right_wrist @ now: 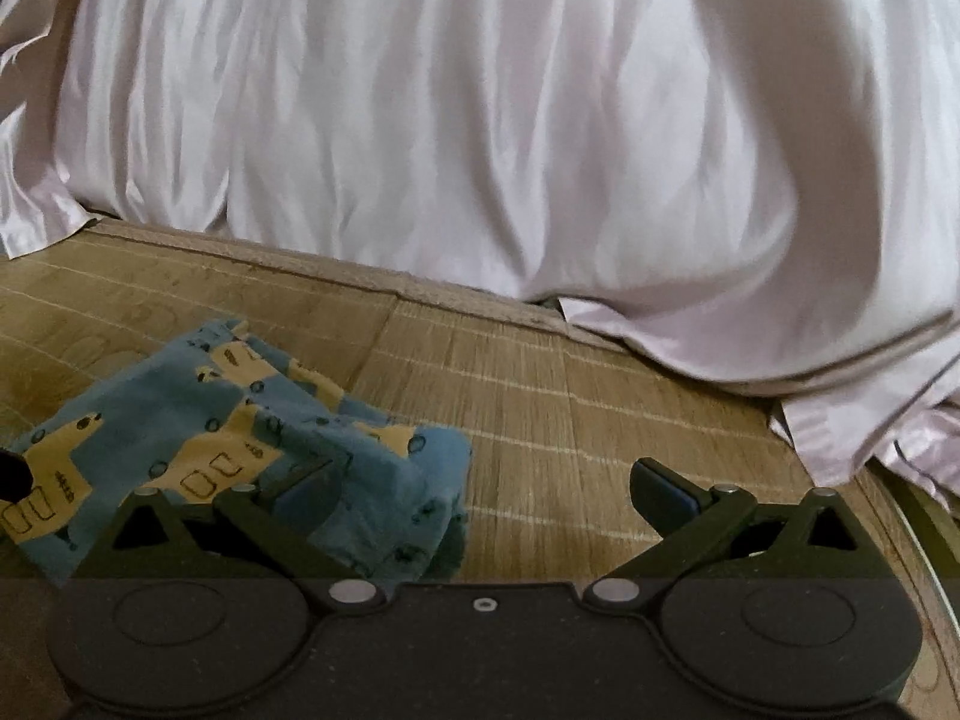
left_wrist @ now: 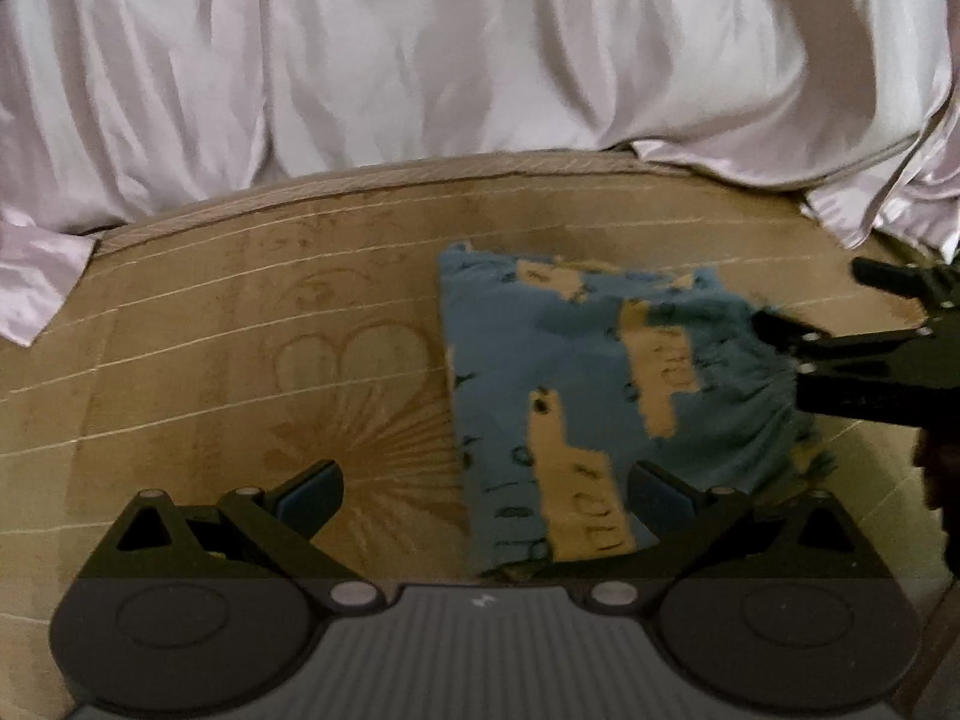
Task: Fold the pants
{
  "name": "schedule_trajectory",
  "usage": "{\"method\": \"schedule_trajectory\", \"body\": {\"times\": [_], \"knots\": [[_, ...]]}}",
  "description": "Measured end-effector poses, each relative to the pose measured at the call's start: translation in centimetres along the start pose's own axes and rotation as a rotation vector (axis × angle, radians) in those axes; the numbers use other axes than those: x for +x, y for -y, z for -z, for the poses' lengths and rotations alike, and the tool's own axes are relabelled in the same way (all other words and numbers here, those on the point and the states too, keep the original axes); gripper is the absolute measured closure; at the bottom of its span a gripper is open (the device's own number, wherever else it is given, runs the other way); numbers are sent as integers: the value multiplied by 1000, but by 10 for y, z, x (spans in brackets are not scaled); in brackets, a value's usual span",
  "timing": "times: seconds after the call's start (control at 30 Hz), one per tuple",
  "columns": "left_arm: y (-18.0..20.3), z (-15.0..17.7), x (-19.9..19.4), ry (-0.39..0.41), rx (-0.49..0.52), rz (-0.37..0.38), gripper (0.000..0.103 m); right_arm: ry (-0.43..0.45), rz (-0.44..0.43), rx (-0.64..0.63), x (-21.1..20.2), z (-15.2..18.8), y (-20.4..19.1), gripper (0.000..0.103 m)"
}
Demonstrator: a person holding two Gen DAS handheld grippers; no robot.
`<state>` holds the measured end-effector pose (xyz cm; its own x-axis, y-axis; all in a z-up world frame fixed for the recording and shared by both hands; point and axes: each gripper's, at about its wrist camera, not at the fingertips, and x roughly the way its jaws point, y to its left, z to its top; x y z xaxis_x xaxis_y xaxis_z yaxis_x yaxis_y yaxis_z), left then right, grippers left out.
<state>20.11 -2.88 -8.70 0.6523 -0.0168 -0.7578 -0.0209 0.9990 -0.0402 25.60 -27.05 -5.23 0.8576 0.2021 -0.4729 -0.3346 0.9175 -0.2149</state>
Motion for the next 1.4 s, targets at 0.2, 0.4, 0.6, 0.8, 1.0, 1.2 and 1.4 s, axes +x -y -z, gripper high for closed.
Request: {"method": "schedule_trajectory", "body": {"times": [0.2,0.4,0.6,0.8,1.0,1.2,1.4], "knots": [[5,-1,5,-6,-3,37,0,8,0,5,4,-3,8,1],[8,6,7,2,43,45,0,32,-27,-26,16,-3,13,1],[5,6,15,-19,-9,94,0,18,-202,74,37,-4,35,1],[6,3,19,-7,-63,63,0,-29,-357,159,68,2,53,1],[2,3,21,-20,-64,91,0,-17,-427,303,76,4,66,1],[-6,3,23,-26,-132,132,0,-39,-449,350,82,4,66,12],[-4,4,20,2,-191,199,4,-86,-456,379,85,16,63,27]]}}
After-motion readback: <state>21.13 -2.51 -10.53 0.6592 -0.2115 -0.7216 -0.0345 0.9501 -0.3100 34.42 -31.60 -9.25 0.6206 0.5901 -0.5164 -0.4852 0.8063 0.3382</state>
